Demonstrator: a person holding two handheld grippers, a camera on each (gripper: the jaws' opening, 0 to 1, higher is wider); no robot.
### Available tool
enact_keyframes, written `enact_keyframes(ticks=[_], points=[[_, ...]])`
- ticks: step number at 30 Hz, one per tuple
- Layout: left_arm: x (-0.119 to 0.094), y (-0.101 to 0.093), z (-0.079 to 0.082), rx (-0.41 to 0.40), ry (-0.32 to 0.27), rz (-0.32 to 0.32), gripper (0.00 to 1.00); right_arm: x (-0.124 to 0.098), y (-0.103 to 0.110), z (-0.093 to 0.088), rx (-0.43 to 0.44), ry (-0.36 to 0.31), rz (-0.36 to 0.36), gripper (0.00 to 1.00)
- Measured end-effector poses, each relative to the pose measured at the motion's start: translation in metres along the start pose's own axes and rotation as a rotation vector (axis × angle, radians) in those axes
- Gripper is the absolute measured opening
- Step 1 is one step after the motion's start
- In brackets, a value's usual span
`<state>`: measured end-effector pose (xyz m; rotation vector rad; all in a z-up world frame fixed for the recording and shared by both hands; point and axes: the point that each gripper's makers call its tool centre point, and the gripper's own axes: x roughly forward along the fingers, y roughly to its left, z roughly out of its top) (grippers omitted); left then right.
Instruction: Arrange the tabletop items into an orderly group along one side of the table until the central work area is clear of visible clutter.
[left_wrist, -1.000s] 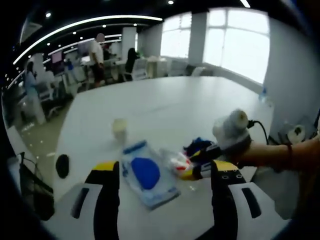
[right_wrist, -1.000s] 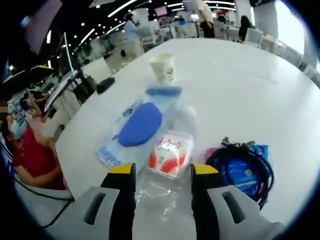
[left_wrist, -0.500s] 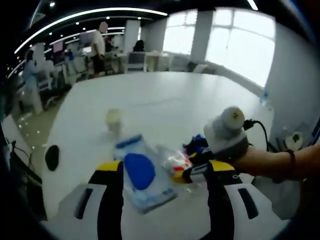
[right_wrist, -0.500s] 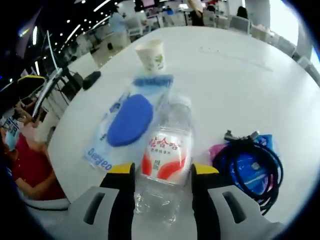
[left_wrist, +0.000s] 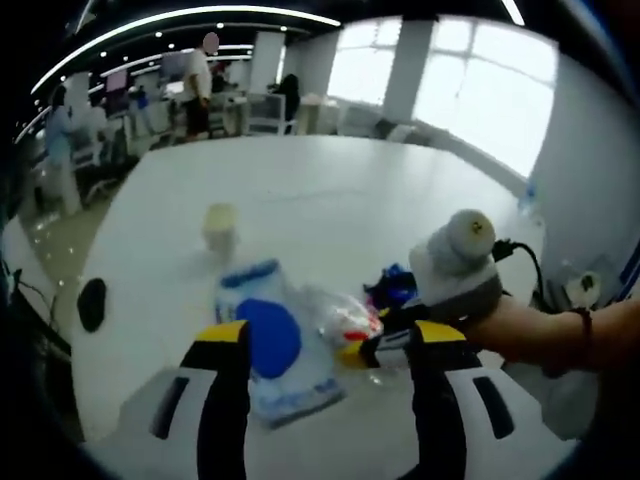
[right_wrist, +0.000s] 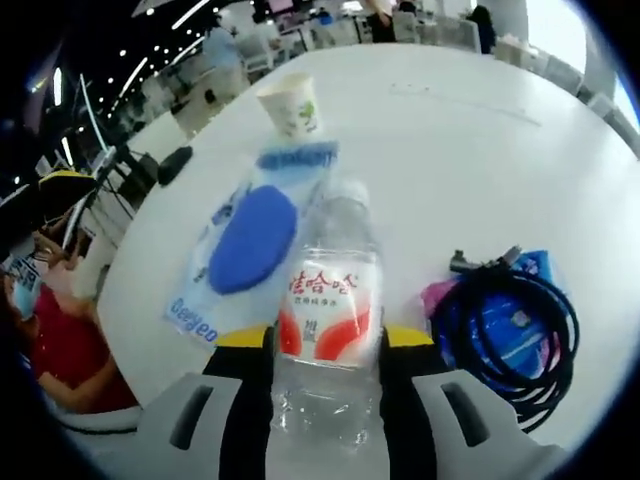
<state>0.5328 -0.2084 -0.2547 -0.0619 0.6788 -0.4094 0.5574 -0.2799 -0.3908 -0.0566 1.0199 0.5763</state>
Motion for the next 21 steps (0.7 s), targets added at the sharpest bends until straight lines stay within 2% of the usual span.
enact_keyframes(ticks=[13,18,19,21], points=[[0.006,-0.004,-0.007,-0.043,0.010,-0.013,0.59,-0.007,0.003,0.001,0.016,-0.096,0.036,0.37],[0.007,-0.003,-0.008,-0.057,0.006,-0.019,0.59,-0.019,0.007,0.011,0.004,-0.180,0.069,0.37],[0.007,-0.003,-0.008,-0.062,0.006,-0.023,0.59,-0.023,0.010,0.018,-0.026,-0.222,0.090,0.37],[0.007,-0.004,-0.008,-0.075,-0.002,-0.031,0.59,-0.031,0.014,0.024,-0.036,-0.255,0.103,0.37]])
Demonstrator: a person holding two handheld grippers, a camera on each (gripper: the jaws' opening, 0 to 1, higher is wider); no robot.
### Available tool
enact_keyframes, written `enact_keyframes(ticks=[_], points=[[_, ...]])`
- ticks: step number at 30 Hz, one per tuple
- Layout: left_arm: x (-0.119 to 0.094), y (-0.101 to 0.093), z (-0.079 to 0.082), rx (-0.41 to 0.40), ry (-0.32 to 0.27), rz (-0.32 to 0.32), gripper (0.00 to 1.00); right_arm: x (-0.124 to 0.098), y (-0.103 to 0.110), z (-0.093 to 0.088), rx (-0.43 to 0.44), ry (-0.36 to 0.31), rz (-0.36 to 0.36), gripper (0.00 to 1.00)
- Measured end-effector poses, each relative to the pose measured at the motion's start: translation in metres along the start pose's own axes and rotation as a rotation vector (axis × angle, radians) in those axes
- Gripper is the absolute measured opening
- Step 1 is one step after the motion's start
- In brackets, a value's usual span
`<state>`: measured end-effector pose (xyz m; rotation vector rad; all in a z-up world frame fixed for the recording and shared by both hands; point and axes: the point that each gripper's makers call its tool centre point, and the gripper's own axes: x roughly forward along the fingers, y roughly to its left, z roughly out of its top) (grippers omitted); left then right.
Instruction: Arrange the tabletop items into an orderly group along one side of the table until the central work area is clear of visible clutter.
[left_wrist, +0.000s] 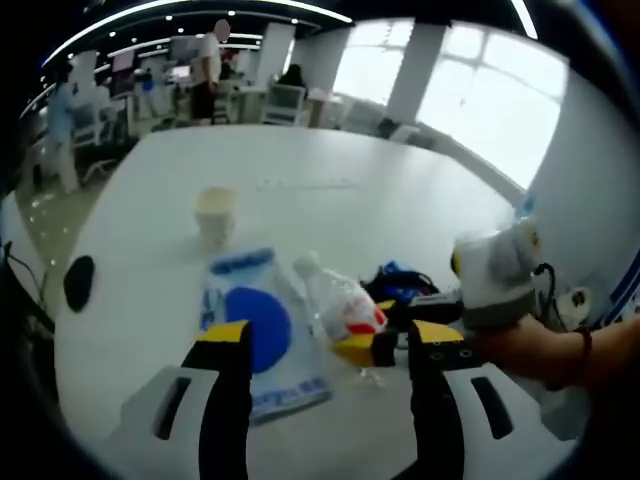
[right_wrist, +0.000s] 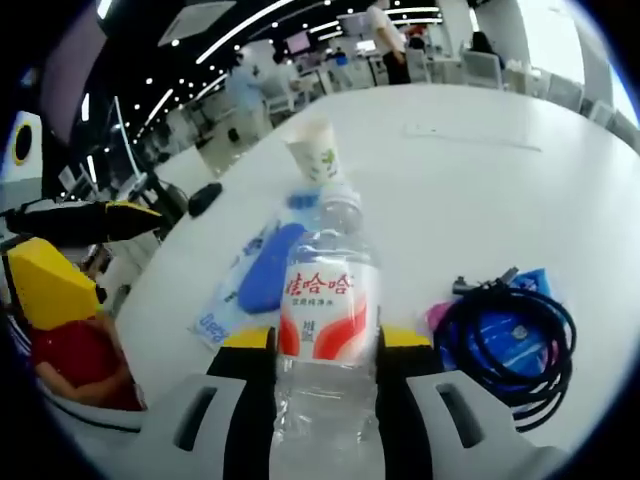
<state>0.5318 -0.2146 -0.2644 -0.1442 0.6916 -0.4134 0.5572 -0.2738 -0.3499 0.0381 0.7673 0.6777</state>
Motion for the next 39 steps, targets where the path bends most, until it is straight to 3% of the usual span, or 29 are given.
enact_keyframes(ticks=[4,5,11,18,33,34,39], points=[[0.002,-0.005,0.003,-0.025,-0.016,-0.028,0.60,-0.011,0.011,0.017,-0.028,-0.085,0.051,0.37],[0.002,-0.006,0.005,-0.034,-0.025,-0.036,0.60,-0.015,0.012,0.027,-0.040,-0.139,0.048,0.37],[0.005,-0.008,0.011,-0.053,-0.046,-0.062,0.60,-0.034,0.026,0.038,-0.058,-0.188,0.104,0.37],[0.007,-0.019,0.019,-0.105,-0.081,-0.139,0.60,-0.056,0.047,0.051,-0.124,-0.271,0.172,0.37],[0.000,-0.053,0.027,-0.160,-0.122,-0.333,0.42,-0.076,0.066,0.057,-0.175,-0.324,0.239,0.37],[0.000,-0.049,0.027,-0.159,-0.123,-0.315,0.42,-0.076,0.066,0.058,-0.177,-0.329,0.239,0.37],[0.000,-0.054,0.027,-0.173,-0.130,-0.350,0.41,-0.079,0.066,0.058,-0.201,-0.332,0.244,0.38]])
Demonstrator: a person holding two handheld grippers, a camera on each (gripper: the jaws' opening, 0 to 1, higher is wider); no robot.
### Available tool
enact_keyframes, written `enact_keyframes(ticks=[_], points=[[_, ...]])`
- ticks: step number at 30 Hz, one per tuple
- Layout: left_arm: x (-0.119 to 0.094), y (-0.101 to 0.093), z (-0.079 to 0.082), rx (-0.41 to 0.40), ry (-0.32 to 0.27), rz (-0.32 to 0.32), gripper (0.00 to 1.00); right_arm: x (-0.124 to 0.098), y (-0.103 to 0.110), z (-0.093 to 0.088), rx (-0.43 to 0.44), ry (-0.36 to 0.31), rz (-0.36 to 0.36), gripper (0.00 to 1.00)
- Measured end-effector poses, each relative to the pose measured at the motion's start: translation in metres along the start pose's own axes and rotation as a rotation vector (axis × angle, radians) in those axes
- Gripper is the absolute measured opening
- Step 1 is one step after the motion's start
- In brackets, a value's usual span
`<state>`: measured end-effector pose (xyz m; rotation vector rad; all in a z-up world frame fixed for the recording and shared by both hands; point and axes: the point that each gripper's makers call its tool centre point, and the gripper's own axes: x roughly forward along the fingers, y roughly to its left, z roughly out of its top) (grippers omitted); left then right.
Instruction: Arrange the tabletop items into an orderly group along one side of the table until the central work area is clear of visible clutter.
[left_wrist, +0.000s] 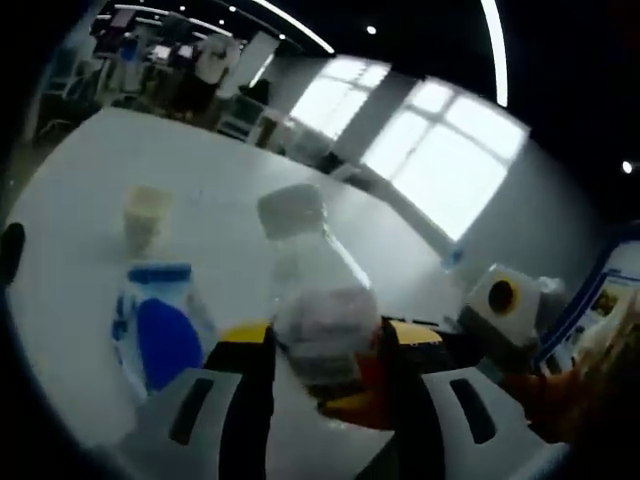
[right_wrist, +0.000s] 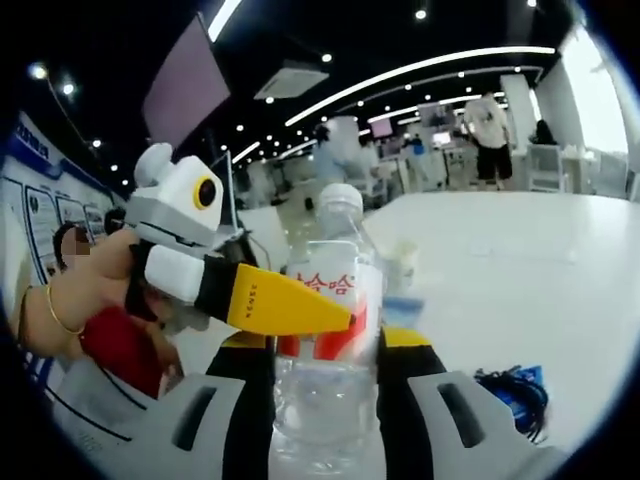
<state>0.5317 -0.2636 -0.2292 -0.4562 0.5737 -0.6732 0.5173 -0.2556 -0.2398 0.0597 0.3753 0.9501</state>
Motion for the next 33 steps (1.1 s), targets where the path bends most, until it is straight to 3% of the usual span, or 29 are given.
enact_keyframes(ticks=[5,9,17,25,33], points=[[-0.001,-0.007,0.005,0.036,-0.048,-0.037,0.39,-0.004,0.000,0.003,-0.029,-0.012,-0.001,0.40],[-0.004,-0.015,0.010,0.094,-0.051,-0.082,0.35,-0.007,0.001,0.007,-0.041,-0.019,0.017,0.41],[-0.012,-0.031,0.024,0.173,-0.073,-0.183,0.33,-0.020,0.006,0.026,-0.037,-0.079,0.102,0.41],[-0.019,-0.052,0.031,0.273,-0.072,-0.294,0.33,-0.030,0.015,0.032,0.003,-0.090,0.232,0.42],[-0.032,-0.080,0.036,0.333,-0.081,-0.431,0.33,-0.048,0.034,0.032,0.042,-0.078,0.454,0.46]])
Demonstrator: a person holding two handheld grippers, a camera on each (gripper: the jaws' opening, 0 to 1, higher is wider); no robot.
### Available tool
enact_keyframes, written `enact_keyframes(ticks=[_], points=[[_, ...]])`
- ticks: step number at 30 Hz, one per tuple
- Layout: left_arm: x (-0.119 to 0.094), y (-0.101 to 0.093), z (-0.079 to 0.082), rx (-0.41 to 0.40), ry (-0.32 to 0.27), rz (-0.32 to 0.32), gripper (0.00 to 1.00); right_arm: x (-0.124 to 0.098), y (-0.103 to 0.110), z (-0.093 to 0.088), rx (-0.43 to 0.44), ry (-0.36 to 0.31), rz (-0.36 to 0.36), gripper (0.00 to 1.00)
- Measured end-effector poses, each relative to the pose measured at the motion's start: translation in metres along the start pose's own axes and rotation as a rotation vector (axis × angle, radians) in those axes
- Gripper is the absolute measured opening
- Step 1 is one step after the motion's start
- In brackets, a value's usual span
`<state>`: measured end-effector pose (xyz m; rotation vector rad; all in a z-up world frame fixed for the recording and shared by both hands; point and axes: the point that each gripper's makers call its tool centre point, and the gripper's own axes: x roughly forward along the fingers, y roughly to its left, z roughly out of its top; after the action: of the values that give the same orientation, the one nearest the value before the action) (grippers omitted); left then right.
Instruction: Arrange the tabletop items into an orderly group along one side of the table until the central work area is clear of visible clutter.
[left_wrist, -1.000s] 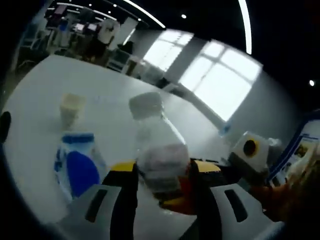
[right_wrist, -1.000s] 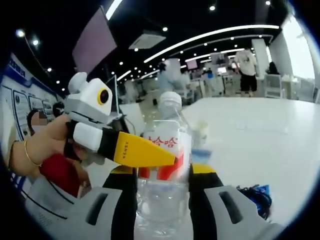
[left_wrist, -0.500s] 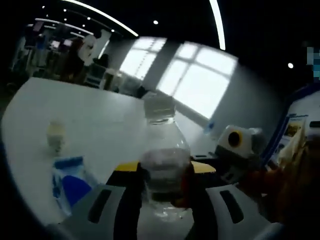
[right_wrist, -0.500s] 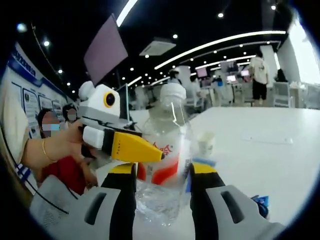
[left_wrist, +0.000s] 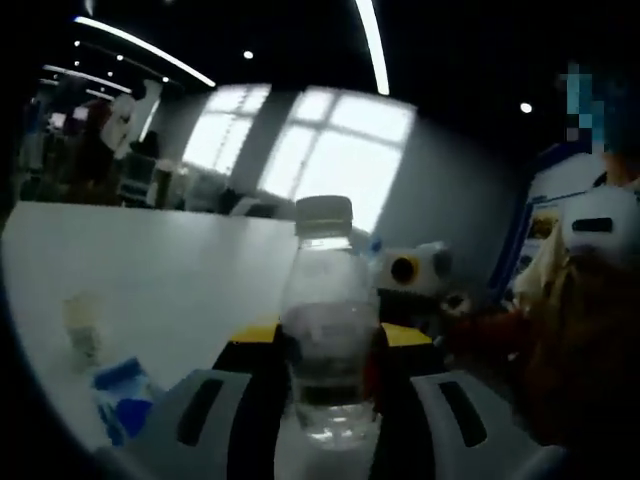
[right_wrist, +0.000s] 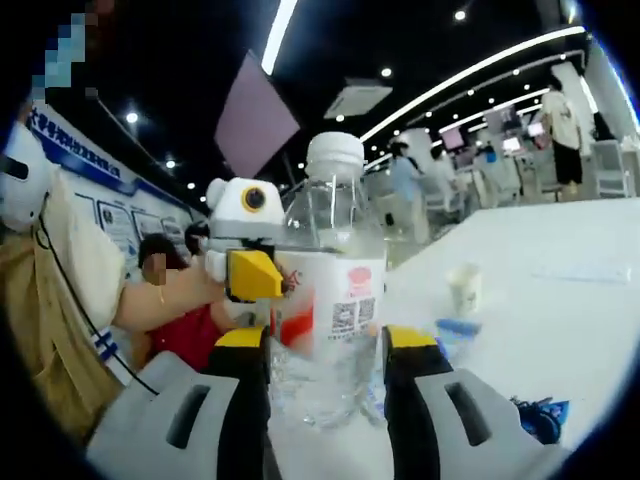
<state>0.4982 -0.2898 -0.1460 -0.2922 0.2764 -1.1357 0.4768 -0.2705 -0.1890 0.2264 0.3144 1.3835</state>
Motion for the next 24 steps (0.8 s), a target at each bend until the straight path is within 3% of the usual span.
enact_keyframes(ticks=[3,6,15,20,24], points=[[0.001,-0.013,0.008,0.003,-0.021,-0.063,0.33,0.000,0.012,-0.001,0.033,-0.003,0.077,0.53],[0.002,-0.025,0.014,0.027,-0.025,-0.116,0.33,0.000,0.018,0.002,0.038,-0.033,0.103,0.46],[0.004,-0.033,0.010,0.069,0.022,-0.134,0.34,-0.001,0.027,0.001,0.049,-0.040,0.114,0.42],[0.003,-0.035,0.013,0.083,0.009,-0.131,0.35,-0.002,0.028,0.005,0.049,-0.077,0.105,0.41],[0.002,-0.036,0.016,0.112,0.006,-0.111,0.35,-0.003,0.027,0.010,0.000,-0.107,0.073,0.39]])
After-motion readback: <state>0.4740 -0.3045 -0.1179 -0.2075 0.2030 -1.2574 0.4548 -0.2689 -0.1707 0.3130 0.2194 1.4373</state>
